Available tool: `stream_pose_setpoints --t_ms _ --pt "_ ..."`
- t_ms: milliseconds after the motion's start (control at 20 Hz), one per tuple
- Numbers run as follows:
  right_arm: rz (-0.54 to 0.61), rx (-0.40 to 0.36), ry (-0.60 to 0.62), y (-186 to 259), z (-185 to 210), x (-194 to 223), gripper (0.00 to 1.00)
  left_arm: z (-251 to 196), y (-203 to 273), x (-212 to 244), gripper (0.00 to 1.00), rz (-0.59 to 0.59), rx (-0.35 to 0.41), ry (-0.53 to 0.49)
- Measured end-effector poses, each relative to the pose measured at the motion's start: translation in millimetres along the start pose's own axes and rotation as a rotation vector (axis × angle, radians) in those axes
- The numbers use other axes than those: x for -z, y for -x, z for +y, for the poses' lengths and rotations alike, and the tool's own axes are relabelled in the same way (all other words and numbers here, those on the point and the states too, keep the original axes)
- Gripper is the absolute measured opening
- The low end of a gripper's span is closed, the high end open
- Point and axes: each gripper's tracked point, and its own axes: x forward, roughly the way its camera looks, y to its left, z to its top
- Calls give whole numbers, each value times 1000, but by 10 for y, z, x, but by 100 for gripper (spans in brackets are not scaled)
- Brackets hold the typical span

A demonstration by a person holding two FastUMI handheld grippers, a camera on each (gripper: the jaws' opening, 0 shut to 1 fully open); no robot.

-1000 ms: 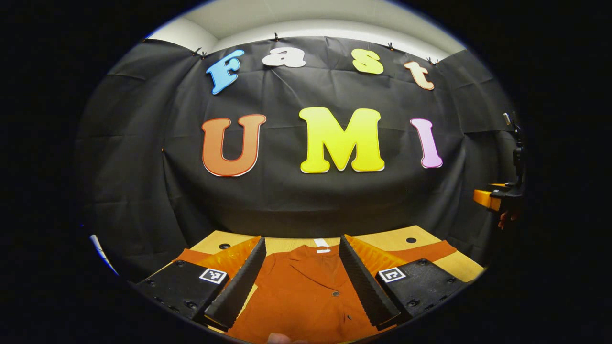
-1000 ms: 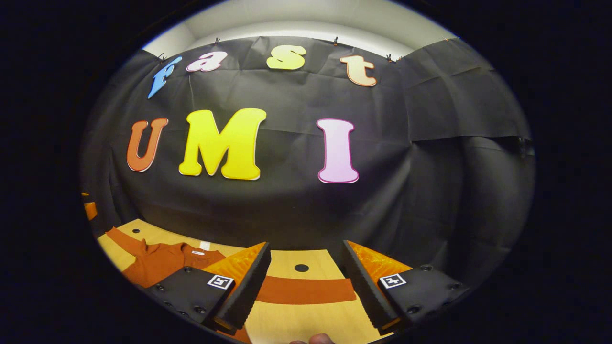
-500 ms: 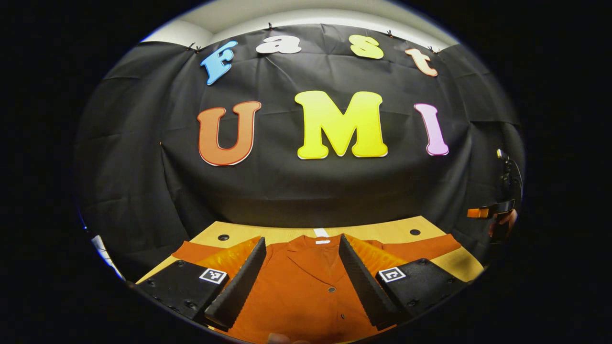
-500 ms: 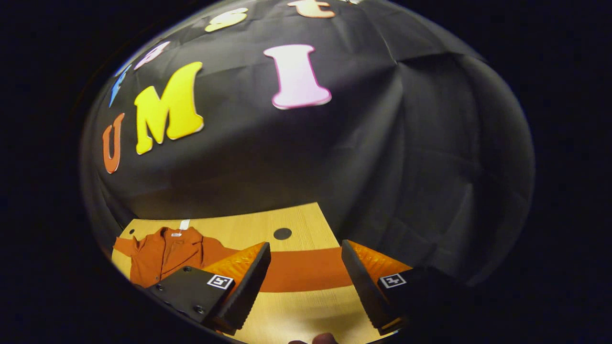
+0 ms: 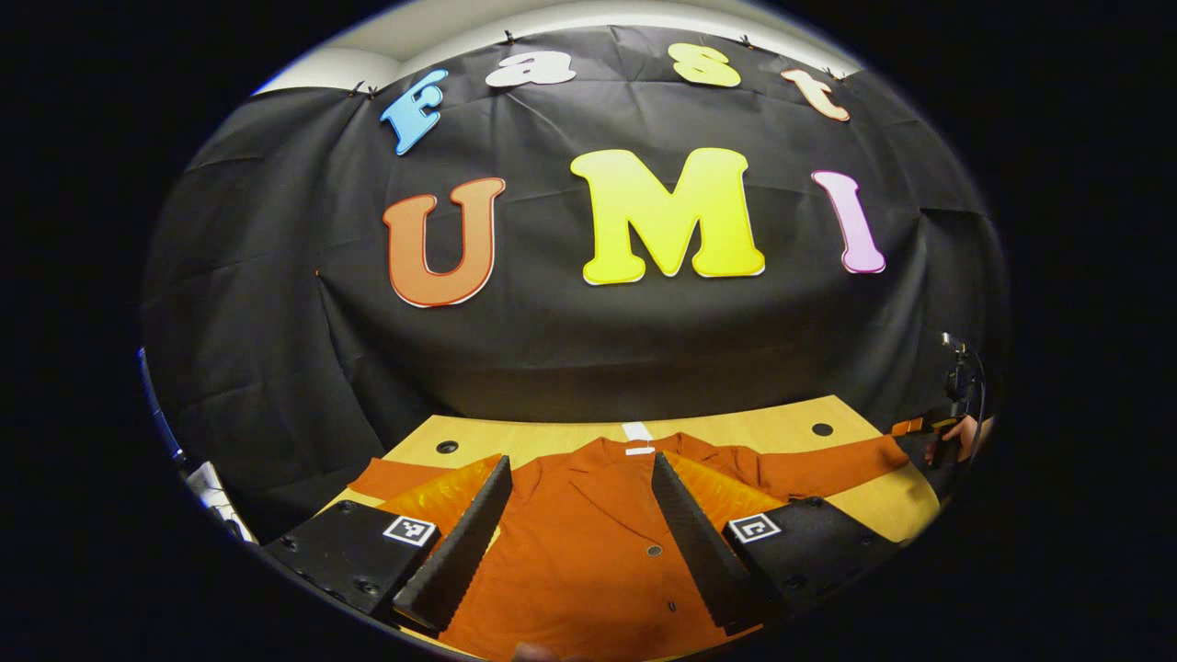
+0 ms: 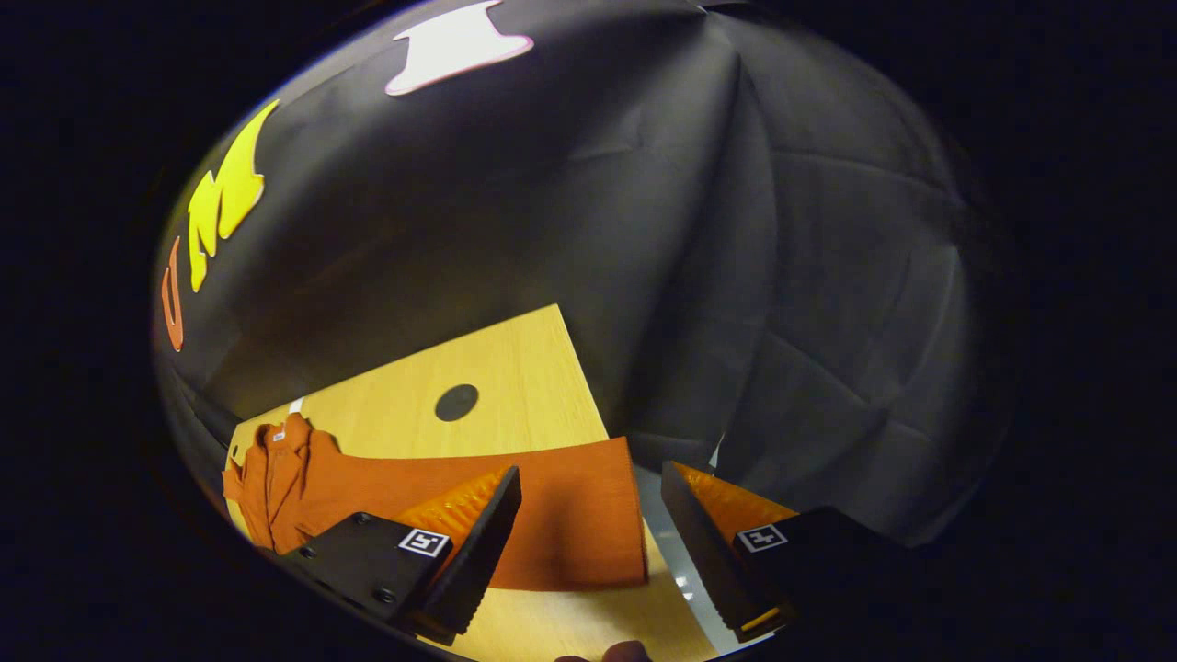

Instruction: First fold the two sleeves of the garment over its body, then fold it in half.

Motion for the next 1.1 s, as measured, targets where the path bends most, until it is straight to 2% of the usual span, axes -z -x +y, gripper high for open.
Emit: stream_pose_setpoints --t_ms 50,150,200,400,600,750,850,1000,1100 --pt "13 -7 -9 -78 -22 38 94 14 -14 6 99 6 -10 -4" --pt "38 -23 -33 -158 -36 114 94 -11 -42 35 99 21 -20 -8" --pt "51 -31 -47 -178 -24 148 97 -36 -43 48 99 28 -21 -10" --pt "91 -50 -91 -239 -63 227 95 -199 -62 97 99 51 -2 -18" --pt "106 22 -84 -222 -111 217 69 -308 -59 55 99 39 20 -34" --pt "98 93 -66 -144 -247 142 29 -341 -55 62 99 34 29 -28" --pt "95 89 -97 -63 -185 101 4 -322 -50 40 99 25 32 -24" --pt "91 75 -92 72 -115 -5 4 -213 -18 21 99 10 25 -14" --pt "52 67 -89 305 68 -169 4 -107 -14 36 99 2 18 1"
